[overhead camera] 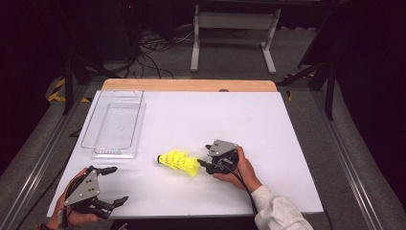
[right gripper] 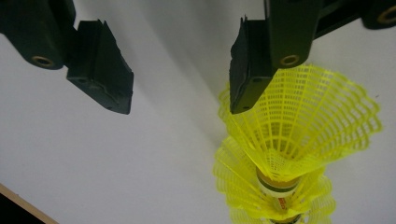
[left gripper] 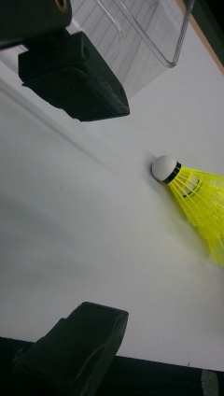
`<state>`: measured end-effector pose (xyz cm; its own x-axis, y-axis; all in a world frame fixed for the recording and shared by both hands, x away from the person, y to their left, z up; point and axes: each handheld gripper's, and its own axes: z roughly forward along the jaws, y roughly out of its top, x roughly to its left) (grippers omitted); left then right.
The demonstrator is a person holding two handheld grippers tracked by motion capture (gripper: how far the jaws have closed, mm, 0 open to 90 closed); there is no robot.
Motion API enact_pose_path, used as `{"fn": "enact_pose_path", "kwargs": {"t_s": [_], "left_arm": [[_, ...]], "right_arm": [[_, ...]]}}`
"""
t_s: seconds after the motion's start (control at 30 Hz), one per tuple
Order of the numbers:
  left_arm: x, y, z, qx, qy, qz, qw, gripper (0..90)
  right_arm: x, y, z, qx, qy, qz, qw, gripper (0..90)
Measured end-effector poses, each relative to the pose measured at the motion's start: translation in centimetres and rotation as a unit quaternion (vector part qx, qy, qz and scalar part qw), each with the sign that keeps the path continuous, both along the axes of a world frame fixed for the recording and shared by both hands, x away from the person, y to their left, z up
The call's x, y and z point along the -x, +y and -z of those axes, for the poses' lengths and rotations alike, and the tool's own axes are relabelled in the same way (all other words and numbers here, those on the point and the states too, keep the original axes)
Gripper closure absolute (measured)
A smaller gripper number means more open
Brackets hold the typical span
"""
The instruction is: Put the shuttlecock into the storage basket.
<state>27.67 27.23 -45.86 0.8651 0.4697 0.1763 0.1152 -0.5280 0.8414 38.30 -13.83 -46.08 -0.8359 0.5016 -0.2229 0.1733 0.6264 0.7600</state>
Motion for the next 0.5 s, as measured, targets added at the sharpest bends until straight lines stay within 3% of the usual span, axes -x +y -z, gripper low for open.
{"fn": "enact_pose_path", "kwargs": {"t_s": [0.1, 0.2, 0.4, 0.5], "left_arm": [[0.0, 0.0, 0.0, -0.001, -0.001, 0.000, 1.0000, 5.9], [0.0, 0.0, 0.0, 0.000, -0.001, -0.002, 1.0000, 5.9], [0.1, 0.1, -0.1, -0.001, -0.004, -0.001, 1.0000, 5.9], [0.1, 0.0, -0.1, -0.001, -0.003, -0.001, 1.0000, 5.9]], "right_arm": [[0.1, -0.5, -0.2, 0.006, -0.003, 0.010, 0.9999, 43.5], [0.8, -1.0, -0.8, -0.006, 0.002, 0.000, 1.0000, 49.9], [3.5, -1.2, -1.2, 0.014, 0.008, -0.030, 0.9994, 62.5], [4.8, -1.0, -1.2, 0.010, 0.021, -0.048, 0.9986, 64.9]]}}
